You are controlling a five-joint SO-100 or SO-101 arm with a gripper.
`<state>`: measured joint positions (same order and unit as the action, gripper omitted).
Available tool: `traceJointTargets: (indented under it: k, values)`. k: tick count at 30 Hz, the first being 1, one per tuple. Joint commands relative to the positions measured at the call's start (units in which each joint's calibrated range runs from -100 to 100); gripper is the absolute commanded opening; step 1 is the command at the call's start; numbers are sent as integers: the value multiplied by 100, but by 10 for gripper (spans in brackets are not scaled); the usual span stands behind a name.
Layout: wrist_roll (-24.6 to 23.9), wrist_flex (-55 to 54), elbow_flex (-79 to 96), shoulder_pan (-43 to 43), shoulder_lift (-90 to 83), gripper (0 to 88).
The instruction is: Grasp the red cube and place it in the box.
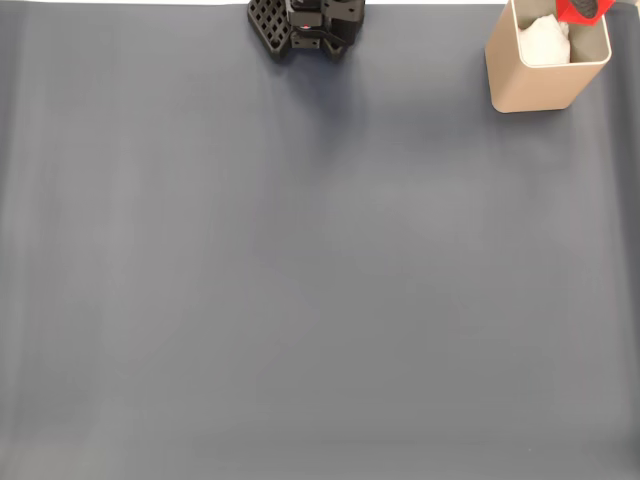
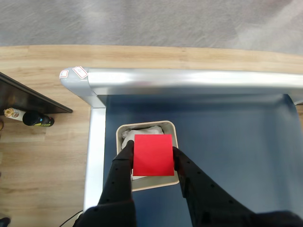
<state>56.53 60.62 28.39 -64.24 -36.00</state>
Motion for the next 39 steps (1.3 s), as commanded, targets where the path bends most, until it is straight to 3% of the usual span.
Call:
traceJointTargets:
  k: [1, 33, 39]
  values:
    - [-29, -78, -74, -53, -179, 0]
    - [-195, -62, 44, -10, -430, 4]
    - [-200, -62, 62, -10, -430, 51]
